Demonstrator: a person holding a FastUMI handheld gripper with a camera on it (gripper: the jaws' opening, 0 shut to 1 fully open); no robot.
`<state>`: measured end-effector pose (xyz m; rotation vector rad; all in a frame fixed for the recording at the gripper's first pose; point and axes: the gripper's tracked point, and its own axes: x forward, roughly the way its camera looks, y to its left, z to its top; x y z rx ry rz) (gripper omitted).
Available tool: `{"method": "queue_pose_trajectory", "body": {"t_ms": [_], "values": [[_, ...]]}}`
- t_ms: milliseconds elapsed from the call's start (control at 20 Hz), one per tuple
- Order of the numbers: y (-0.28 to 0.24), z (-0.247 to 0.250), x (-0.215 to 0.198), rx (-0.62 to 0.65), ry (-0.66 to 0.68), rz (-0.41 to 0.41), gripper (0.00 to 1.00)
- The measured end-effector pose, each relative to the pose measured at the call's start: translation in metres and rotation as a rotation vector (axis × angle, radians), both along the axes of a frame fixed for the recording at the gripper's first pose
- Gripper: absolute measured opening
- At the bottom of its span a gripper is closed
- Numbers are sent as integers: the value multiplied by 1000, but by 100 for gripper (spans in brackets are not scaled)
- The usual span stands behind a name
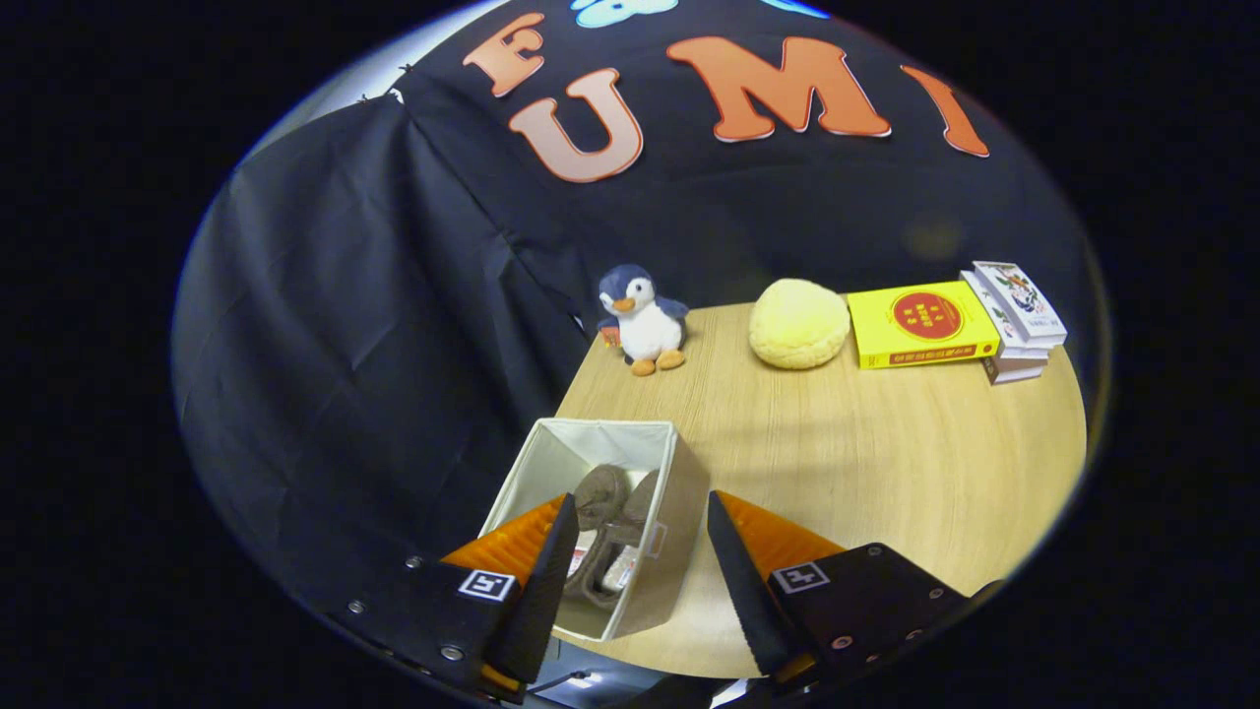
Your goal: Open the storage box then place both shoes into the box .Put the left shoe in first, then the right shoe, with the right side of both shoes facing outward in a uniform manner.
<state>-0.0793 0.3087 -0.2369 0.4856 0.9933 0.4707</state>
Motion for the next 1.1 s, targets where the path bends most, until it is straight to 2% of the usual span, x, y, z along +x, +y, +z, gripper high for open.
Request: {"method": "queue_pose_trajectory", "body": {"t_ms": [150, 350, 600, 750, 1100], "values": [[-53, 16, 12, -28, -103, -49, 90], [-121, 36, 29, -56, -227, -136, 96], [-180, 50, 35, -90, -342, -199, 97], [-212, 69, 44, -121, -457, -258, 97], [-259, 128, 51, -236, -736, -331, 97]]}}
